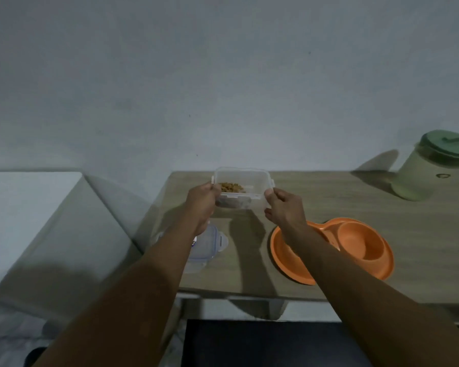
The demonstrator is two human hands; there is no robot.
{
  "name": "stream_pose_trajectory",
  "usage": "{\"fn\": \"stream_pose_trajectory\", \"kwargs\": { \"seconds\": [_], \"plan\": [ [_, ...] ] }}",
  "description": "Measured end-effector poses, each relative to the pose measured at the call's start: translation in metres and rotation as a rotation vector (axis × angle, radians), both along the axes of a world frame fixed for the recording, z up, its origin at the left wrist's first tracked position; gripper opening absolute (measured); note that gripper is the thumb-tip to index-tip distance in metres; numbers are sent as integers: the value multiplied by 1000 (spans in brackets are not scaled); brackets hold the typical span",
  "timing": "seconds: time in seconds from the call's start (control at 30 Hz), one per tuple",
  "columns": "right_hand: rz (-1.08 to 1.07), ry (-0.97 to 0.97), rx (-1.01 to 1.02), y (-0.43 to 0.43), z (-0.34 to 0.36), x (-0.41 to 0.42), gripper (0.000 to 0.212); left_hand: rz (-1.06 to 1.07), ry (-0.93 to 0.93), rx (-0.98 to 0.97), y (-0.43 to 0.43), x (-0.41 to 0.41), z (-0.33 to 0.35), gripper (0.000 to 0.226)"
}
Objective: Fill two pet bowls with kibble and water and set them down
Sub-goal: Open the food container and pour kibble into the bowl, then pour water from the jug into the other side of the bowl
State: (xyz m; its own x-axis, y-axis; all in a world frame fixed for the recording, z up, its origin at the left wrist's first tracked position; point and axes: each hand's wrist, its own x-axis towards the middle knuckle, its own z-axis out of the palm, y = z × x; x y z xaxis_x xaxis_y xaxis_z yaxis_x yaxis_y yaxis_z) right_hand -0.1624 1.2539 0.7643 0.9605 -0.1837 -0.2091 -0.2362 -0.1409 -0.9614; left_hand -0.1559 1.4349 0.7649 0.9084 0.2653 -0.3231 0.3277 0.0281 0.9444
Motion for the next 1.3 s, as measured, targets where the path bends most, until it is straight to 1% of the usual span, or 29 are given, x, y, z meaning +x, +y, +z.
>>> {"fn": "stream_pose_trajectory", "kwargs": {
  "seconds": [0.07,0.17,0.27,0.37,0.5,0.63,0.8,0.93,1.0,1.03,1.1,1.17,1.23,1.3],
  "plan": [
    [-8,2,-5,17,-6,3,23,-16,-3,16,18,4,-11,22],
    [-23,9,-12,47,-24,16,31,-26,1,27,43,15,-24,29],
    [-20,0,-24,68,-44,33,35,-15,20,19,62,23,-33,29],
    [15,-8,-83,87,-55,43,41,8,29,18,83,32,-48,29],
    [47,-1,-163,111,-51,46,29,41,53,-29,106,40,-65,30],
    [73,2,-187,120,-57,51,29,35,25,-45,117,40,-72,23],
    [76,26,-192,125,-60,62,37,81,42,-45,119,51,-73,31],
    [84,26,-212,126,-63,66,38,60,65,-21,121,52,-75,33],
    [84,52,-206,126,-66,69,43,53,78,13,121,50,-69,35],
    [74,79,-187,124,-67,70,48,47,67,68,118,48,-64,37],
    [67,133,-147,121,-67,71,60,94,27,283,110,42,-51,45],
    [74,139,-146,111,-63,70,66,220,-36,448,99,31,-37,51],
    [63,133,-168,96,-58,70,68,311,-126,454,88,24,-24,49],
    [27,143,-178,78,-51,69,78,305,-204,438,76,26,-16,46]
  ]
}}
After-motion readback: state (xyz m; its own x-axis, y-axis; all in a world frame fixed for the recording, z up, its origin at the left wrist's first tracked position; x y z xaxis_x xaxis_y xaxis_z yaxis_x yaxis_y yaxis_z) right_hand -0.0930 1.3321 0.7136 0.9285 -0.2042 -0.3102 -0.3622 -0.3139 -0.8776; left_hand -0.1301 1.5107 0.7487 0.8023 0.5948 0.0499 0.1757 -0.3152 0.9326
